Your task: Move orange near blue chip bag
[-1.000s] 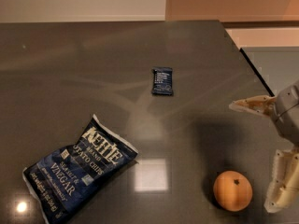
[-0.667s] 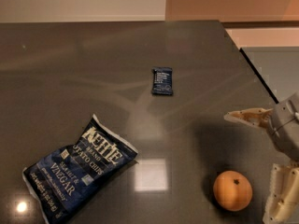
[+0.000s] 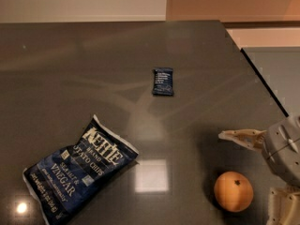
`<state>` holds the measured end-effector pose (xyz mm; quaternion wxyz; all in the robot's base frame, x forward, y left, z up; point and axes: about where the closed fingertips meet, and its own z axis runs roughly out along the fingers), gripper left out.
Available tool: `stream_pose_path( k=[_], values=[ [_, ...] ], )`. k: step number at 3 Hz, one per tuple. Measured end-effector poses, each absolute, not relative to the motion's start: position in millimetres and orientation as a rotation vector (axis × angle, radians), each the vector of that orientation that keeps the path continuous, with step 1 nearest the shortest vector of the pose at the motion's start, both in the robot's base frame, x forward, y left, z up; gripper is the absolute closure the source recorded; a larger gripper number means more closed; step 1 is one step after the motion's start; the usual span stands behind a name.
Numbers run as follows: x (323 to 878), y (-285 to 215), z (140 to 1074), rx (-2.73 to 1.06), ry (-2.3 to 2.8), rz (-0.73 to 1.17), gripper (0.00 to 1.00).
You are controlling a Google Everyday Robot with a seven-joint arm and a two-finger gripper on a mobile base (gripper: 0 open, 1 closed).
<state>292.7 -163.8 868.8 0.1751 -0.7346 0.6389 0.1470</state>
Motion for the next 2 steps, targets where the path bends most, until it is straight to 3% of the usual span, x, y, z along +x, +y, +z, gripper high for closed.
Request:
stream_pose_path(
  k=[1,2],
  values=[
    [288.4,-163.7,860.6,-2.101,1.801,0.415,0.0],
    [286.5,-165.8,854.0,-2.115,1.8,0.413,0.18]
  ],
)
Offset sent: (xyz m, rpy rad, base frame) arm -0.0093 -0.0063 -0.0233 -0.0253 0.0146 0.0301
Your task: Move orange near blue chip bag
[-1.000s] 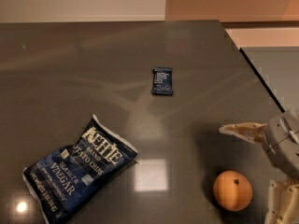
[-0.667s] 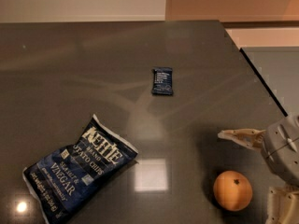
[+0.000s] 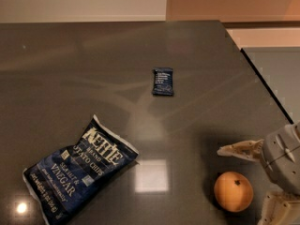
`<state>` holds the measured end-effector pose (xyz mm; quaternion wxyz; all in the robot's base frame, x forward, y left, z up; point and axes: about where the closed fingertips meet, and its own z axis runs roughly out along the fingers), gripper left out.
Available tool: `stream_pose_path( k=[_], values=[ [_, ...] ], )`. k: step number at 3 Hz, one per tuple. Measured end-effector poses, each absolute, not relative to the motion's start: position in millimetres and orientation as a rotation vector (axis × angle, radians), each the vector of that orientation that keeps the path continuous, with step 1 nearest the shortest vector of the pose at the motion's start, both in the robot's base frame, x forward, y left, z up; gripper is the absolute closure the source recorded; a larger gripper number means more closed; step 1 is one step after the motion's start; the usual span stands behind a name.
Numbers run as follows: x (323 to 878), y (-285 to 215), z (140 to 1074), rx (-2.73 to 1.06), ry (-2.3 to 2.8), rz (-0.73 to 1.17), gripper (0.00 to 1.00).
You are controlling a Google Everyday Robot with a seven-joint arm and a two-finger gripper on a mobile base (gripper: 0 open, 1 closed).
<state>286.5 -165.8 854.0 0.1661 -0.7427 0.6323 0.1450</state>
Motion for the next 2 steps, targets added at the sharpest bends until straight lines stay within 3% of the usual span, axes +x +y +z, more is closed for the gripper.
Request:
stream_pose_path(
  k=[2],
  values=[
    [287.7,-166.2,850.0,-2.135,1.795,0.408,0.64]
  ],
)
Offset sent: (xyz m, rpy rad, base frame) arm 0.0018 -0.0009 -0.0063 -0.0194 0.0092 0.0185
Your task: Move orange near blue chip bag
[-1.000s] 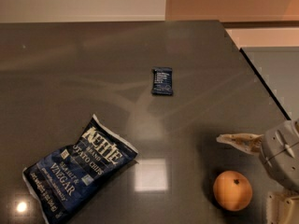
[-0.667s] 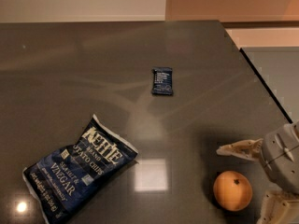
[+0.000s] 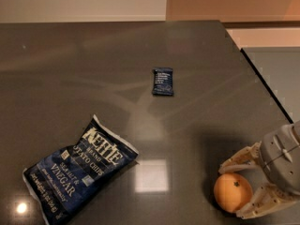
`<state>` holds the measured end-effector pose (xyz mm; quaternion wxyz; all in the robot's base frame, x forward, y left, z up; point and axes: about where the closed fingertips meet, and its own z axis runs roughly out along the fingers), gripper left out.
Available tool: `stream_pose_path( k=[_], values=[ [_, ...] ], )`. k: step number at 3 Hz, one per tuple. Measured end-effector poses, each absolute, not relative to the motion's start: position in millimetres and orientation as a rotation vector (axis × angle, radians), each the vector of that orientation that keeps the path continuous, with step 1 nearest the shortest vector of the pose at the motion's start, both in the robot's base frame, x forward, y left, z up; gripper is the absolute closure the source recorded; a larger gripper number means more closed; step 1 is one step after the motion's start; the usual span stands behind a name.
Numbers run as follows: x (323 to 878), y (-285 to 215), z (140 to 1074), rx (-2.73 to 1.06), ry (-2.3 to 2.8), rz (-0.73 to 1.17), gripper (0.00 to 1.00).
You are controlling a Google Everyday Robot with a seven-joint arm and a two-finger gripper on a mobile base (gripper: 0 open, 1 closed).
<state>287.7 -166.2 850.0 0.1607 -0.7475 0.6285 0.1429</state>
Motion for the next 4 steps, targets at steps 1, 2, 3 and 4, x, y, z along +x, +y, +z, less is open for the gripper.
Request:
stream_pose_path(
  k=[1,2,3,4],
  values=[
    [294,-150,856,-2.161,1.798,0.39,0.88],
    [305,-118,867,-2.18,1.788,0.377,1.0],
    [315,-83,875,-2.203,1.752,0.396,1.0],
    [327,-56,875,-2.219,1.719,0.427,1.0]
  ],
)
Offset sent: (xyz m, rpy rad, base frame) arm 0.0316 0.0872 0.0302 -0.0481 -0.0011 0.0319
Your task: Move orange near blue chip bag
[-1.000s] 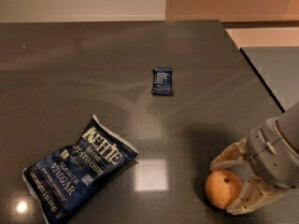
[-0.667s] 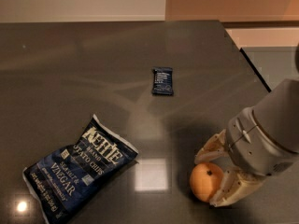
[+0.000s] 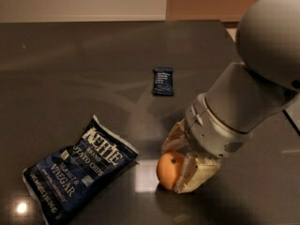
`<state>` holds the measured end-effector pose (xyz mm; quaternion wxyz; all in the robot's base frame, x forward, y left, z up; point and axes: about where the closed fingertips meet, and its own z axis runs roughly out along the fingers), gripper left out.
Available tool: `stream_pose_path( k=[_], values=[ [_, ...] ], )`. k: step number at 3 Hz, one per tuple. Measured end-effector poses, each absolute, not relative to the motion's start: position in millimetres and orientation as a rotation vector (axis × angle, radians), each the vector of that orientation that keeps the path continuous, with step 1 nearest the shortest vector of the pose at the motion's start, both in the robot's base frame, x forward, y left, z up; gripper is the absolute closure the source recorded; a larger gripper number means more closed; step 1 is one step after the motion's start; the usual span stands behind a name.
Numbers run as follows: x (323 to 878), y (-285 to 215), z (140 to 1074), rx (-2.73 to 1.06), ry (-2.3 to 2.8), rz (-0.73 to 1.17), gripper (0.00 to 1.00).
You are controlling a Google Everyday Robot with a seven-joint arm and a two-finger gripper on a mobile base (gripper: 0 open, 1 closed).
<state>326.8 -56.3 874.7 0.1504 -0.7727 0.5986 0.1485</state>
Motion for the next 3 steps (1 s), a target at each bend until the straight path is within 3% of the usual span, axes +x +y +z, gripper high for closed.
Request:
stream_pose_path(
  k=[2,3],
  values=[
    [348,-27,868,-2.193,1.617,0.485,1.0],
    [352,-18,862,-2.196,1.581,0.489,0.84]
  ],
)
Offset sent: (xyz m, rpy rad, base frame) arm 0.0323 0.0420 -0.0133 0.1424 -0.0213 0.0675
